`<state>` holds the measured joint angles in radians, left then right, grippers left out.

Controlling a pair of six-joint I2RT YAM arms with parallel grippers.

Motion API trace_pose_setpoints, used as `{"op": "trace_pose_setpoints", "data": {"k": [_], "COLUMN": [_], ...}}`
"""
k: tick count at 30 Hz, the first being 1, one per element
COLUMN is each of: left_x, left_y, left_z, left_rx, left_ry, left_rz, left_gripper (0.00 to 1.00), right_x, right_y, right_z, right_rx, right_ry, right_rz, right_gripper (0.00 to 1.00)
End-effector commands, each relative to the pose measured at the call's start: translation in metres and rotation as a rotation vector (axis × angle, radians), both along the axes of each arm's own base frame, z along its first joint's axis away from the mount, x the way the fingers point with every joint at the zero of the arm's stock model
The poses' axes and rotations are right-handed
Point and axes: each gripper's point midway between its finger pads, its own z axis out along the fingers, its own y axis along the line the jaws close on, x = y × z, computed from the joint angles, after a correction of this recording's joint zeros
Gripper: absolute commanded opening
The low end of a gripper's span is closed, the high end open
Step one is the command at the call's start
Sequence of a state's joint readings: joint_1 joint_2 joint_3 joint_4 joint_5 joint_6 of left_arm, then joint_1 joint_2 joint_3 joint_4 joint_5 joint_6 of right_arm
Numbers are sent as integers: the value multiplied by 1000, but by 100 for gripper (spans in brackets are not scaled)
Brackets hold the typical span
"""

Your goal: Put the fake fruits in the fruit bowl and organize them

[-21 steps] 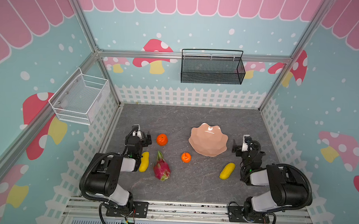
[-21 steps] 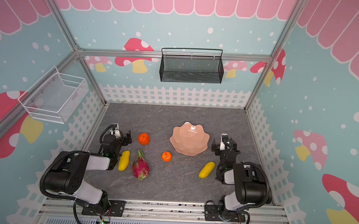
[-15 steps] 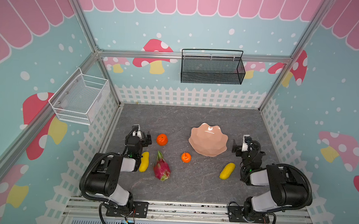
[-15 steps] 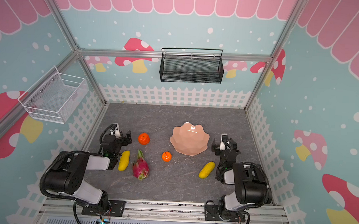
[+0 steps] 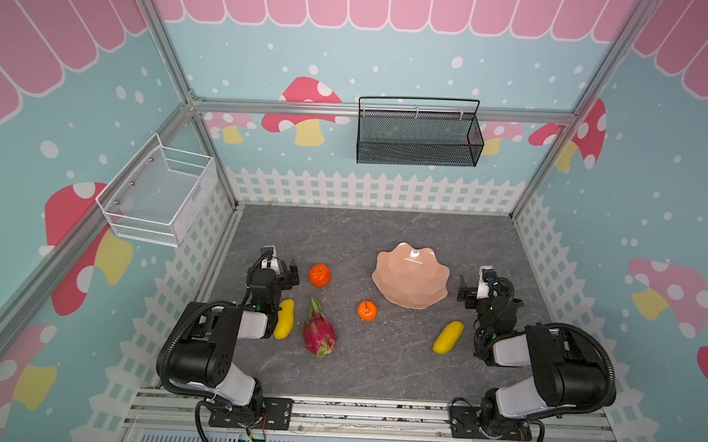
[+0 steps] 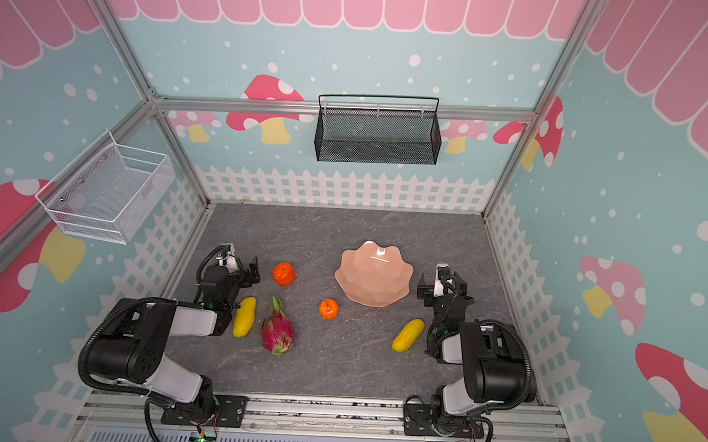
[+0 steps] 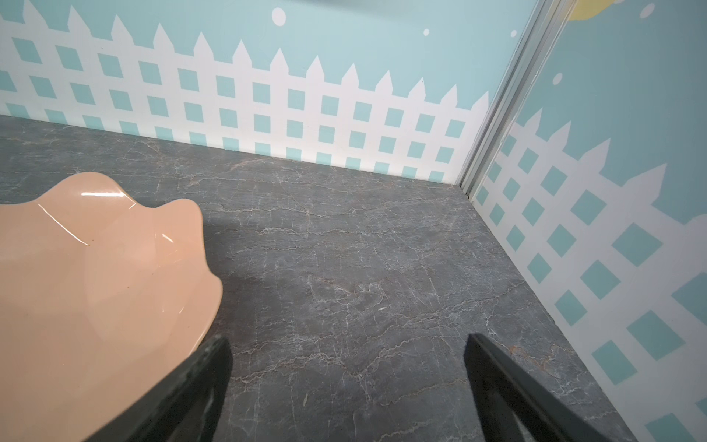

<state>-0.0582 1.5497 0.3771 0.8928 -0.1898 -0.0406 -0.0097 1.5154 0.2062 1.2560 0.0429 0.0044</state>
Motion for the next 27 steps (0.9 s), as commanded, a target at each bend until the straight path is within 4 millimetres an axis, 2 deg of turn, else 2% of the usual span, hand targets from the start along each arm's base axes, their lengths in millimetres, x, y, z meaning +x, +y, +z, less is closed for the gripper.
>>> {"op": "trace_pose_setpoints", "data": {"k": [1, 4, 6, 9, 11, 13, 15, 16, 19, 23, 26, 27], "left_x": [3, -6, -18, -52, -73, -90, -102, -111, -138, -180, -208, -212], "left_y": [2, 13, 15, 10, 2, -9, -39, -52, -76, -118, -141, -141], "left_z": [9, 22, 40, 76, 87, 96, 98, 95, 78, 33, 6, 1], "left_rx": [12, 4, 15, 74, 36, -78, -153, -174, -195, -297, -359, -355], "left_ry": [-19, -64, -104, -177, -83, -39, 21, 72, 240, 536, 645, 651], "left_rz": [1, 73, 100, 202, 244, 243, 129, 81, 3, -173, -236, -234], "left_gripper": [100, 100, 99, 98, 98, 100, 100, 100, 100, 100, 100, 100], "right_x": [2, -8, -22, -31, -34, -37, -45, -52, -84, -145, -184, -189], "right_y": [0, -4, -8, 5, 32, 71, 114, 136, 193, 268, 308, 314], "right_z": [7, 24, 40, 60, 78, 91, 94, 95, 77, 59, 38, 32], "right_rx": [-9, -3, 9, 86, 110, 89, 54, 45, 55, 40, -59, -78], "right_ry": [-28, -86, -119, -94, -85, -53, 7, 25, 101, 166, 211, 229], "right_rz": [6, -23, -50, -2, 96, 219, 352, 429, 672, 1104, 1333, 1359], "right_gripper": [98, 98, 98, 98, 98, 98, 98, 98, 98, 98, 98, 98]}}
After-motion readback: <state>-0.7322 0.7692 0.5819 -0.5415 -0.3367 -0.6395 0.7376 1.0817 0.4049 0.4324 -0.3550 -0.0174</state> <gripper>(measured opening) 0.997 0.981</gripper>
